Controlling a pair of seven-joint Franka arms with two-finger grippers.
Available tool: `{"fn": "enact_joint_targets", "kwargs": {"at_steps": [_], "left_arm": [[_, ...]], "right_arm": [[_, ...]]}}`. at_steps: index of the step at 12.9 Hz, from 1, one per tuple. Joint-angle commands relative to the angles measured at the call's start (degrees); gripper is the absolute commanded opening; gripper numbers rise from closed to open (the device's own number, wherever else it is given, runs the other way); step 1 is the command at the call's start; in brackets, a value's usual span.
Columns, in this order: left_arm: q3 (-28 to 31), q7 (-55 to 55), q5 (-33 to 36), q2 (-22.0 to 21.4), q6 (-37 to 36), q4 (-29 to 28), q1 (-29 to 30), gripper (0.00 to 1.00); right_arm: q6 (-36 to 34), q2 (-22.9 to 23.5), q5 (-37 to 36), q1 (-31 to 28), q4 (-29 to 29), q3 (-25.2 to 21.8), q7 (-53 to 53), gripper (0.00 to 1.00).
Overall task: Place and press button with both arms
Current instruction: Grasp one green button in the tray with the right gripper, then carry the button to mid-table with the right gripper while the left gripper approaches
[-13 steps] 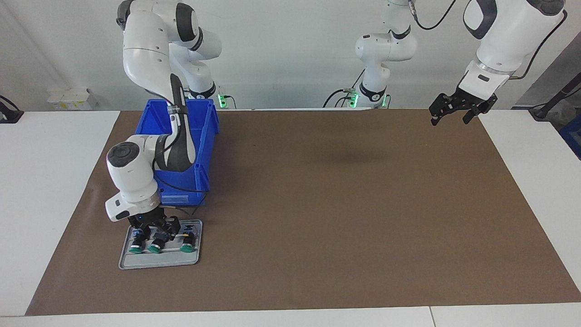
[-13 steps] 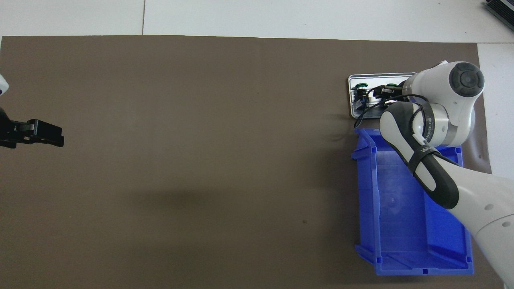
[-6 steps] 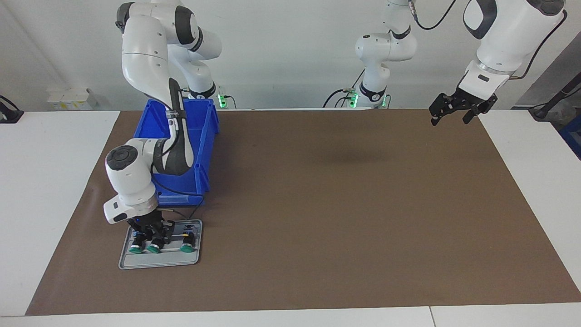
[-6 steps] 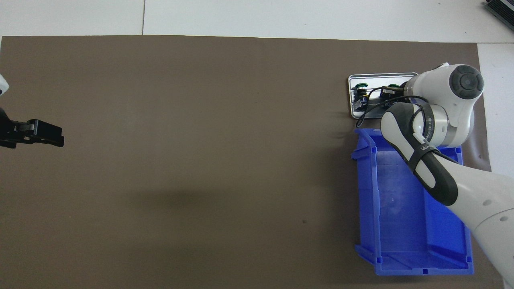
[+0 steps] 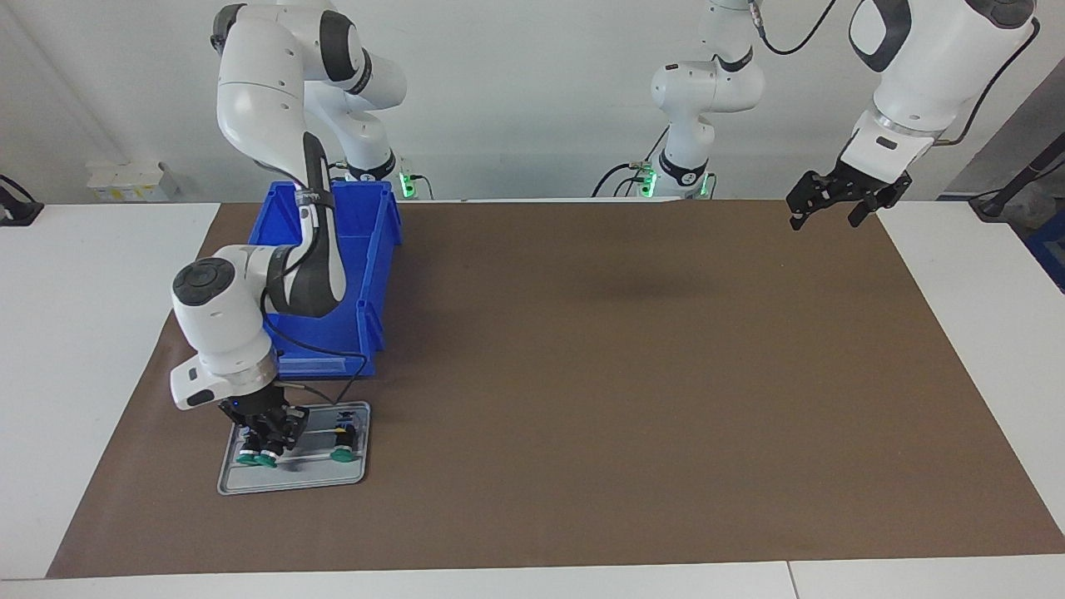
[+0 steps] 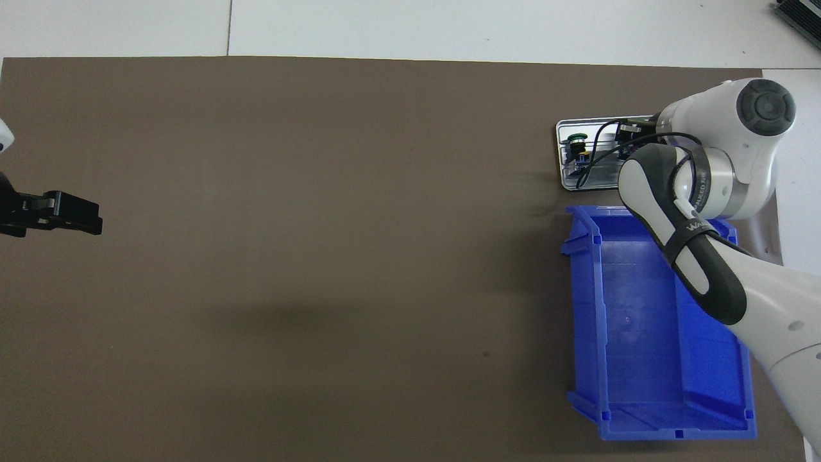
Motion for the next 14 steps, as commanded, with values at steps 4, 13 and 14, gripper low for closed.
{"fn": "enact_joint_targets", "kwargs": {"at_steps": [4,13,14], "left_arm": [[0.0,0.5,-0.4,-1.6,0.0,-1.7,0.2,1.0],[0.0,0.5,-0.4,-1.7,0.1,-1.7,0.1,1.0],[0.0,0.5,-0.4,-1.7,0.1,-1.7,0.1,1.0]], "right_arm": [[-12.9,-7.9,0.6,3.3,4.7,0.3,34.0,0.0],[-19.9,-8.7,-5.6,30.6,4.7,0.6,90.5,0.0],[-19.5,-7.7,-5.3,33.2,4.7,0.6,93.6,0.0]]}}
